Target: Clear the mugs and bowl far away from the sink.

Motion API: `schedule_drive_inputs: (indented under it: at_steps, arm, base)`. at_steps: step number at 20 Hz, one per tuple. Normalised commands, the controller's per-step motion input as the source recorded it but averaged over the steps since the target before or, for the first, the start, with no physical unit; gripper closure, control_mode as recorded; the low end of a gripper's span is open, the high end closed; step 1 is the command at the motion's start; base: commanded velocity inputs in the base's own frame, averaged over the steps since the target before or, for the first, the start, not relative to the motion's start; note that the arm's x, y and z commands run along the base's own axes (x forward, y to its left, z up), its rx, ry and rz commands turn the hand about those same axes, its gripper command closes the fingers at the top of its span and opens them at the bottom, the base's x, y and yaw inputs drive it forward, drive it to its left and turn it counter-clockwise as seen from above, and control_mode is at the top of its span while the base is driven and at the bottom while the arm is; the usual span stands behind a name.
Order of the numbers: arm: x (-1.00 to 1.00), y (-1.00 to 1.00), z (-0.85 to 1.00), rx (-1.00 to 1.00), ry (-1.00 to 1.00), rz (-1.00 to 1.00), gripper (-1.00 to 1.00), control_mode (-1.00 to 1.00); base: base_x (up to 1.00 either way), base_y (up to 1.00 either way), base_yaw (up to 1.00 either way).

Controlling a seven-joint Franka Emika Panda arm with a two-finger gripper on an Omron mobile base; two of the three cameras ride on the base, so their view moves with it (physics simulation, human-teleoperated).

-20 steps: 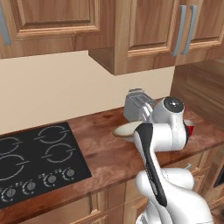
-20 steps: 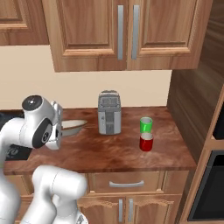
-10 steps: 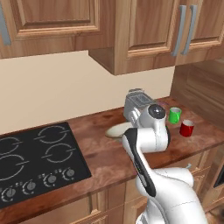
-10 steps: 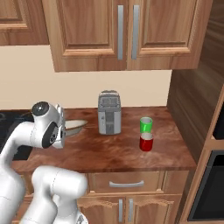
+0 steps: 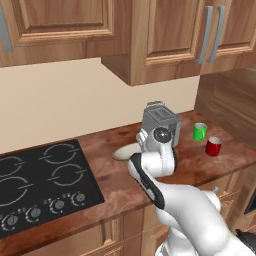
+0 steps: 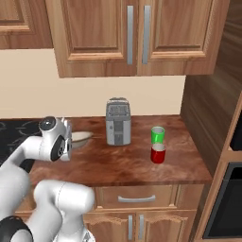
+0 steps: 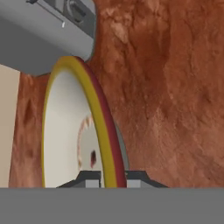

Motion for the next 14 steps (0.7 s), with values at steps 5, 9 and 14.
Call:
schedule_drive_inputs:
  at_steps: [5,9,14]
  arm:
    - [0.41,0.11,-0.56,0.0,0.02,0.0,1.0,-1.0]
    - [0.38,0.06,-0.61,0.0,0.03,0.0,1.0,-1.0]
    - [0.39,0.01,-0.66,0.0,0.05,0.0,1.0,-1.0]
  base:
    - [0.0,0.0,0.0]
    - [0.0,0.0,0.0]
    - [0.0,0.0,0.0]
